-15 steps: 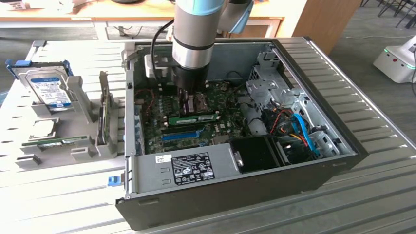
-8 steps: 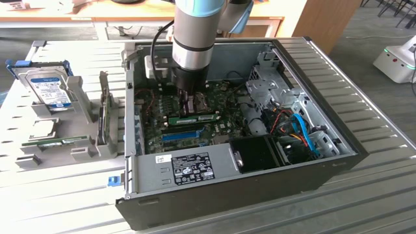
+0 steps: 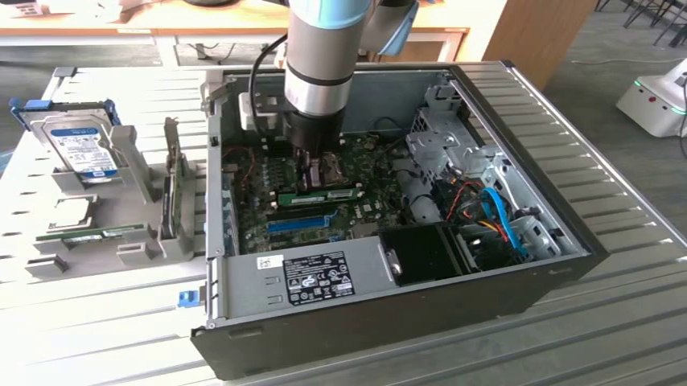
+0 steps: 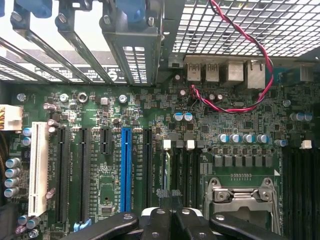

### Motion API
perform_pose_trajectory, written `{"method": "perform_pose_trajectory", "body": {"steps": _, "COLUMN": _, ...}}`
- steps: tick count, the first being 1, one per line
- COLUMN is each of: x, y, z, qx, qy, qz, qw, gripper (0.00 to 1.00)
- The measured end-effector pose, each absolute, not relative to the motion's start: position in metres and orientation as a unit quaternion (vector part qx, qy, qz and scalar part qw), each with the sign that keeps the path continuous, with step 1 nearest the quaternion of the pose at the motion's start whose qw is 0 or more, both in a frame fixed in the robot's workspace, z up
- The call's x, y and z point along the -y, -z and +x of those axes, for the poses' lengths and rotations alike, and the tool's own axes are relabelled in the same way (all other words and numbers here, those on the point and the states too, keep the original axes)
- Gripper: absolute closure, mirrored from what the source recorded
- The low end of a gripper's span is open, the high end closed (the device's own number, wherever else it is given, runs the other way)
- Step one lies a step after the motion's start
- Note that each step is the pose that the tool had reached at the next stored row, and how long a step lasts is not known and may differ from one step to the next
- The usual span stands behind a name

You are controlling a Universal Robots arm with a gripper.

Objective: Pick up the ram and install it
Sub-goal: 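Press down the ram until it locks into place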

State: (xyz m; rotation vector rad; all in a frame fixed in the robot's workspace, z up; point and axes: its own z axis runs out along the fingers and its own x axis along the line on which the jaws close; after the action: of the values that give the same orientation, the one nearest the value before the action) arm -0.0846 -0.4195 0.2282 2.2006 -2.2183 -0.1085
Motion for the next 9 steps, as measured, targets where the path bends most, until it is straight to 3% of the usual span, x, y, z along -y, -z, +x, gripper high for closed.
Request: {"method": "perform_pose_trajectory", "body": {"steps": 9, "x": 0.4195, "y": -0.2272, "z": -0.0846, "qx": 0.709, "qy": 0.035, "qz": 0.704, "qw": 0.008, "gripper": 0.89}}
